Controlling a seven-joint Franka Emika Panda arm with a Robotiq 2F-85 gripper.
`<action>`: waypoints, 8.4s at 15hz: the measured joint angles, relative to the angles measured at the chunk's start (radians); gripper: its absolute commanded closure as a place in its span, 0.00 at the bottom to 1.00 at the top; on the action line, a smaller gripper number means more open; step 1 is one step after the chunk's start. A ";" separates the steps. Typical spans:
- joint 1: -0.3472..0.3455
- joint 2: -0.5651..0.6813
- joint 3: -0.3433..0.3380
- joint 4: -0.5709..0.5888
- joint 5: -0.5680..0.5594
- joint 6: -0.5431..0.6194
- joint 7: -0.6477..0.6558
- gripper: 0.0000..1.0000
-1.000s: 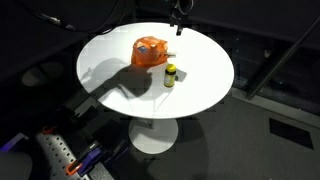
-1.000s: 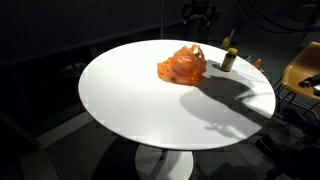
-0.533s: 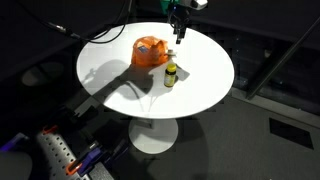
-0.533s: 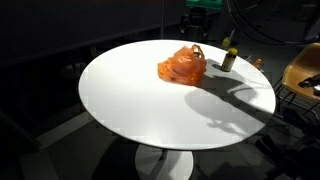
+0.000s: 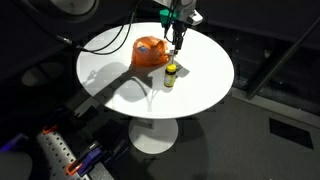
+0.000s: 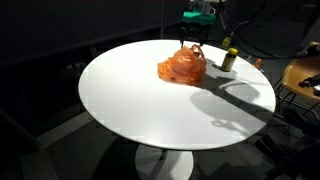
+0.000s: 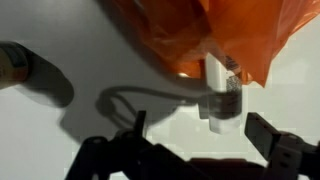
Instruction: Put the white lotion bottle in the plastic bag
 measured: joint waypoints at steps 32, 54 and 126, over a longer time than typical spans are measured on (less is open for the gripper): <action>0.035 0.128 -0.040 0.206 -0.004 0.001 0.000 0.73; 0.055 0.169 -0.050 0.207 -0.005 0.000 0.000 0.00; 0.273 -0.473 -0.084 -0.746 -0.271 0.291 -0.044 0.01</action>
